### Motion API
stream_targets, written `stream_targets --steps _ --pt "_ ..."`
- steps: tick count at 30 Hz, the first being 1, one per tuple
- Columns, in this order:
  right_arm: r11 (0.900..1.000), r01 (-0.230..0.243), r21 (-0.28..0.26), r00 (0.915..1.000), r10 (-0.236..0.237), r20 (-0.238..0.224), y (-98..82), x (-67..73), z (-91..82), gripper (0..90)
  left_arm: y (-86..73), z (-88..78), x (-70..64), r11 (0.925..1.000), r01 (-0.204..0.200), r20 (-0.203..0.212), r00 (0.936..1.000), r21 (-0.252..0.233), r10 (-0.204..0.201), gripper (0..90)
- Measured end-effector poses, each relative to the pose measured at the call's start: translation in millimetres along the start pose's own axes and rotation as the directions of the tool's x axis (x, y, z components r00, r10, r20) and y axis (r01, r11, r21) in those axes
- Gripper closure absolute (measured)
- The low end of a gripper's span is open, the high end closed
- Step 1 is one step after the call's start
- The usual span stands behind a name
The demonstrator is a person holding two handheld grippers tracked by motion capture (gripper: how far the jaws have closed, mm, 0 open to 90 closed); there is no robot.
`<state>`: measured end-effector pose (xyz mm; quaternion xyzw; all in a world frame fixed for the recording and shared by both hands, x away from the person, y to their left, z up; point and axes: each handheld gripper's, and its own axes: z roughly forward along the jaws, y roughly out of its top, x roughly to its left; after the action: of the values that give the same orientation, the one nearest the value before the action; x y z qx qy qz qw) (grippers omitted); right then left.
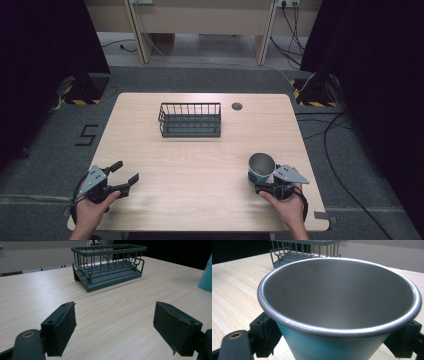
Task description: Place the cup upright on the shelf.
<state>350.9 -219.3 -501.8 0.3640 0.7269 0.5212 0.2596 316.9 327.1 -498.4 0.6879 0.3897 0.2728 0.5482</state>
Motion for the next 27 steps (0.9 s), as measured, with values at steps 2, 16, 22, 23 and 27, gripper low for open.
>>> stream_targets --steps 2,16,22,23,27 --pt "1.0 -0.001 -0.002 1.0 0.001 -0.004 0.0 -0.1 0.0 16.1 0.0 -0.1 0.0 1.0 0.0 0.0 1.0 -0.001 0.0 17.7" --pt "0.999 -0.001 -0.038 1.0 0.001 -0.01 9.1 4.7 -3.1 16.7 0.1 -0.1 -0.1 1.0 0.004 0.005 1.0 -0.004 -0.004 17.8" --pt "0.997 -0.002 -0.076 1.0 0.002 -0.009 20.1 5.9 -3.0 16.7 0.1 -0.3 0.3 1.0 0.007 0.004 1.0 -0.005 -0.007 17.9" --pt "0.997 -0.002 -0.076 1.0 0.002 -0.009 20.1 5.9 -3.0 16.7 0.0 -0.3 0.3 1.0 0.007 0.004 1.0 -0.006 -0.007 17.9" --pt "0.996 0.0 -0.091 0.9999 -0.001 -0.01 26.4 7.8 -0.6 16.8 0.1 -0.4 0.4 1.0 0.007 0.003 1.0 -0.005 -0.007 17.9"
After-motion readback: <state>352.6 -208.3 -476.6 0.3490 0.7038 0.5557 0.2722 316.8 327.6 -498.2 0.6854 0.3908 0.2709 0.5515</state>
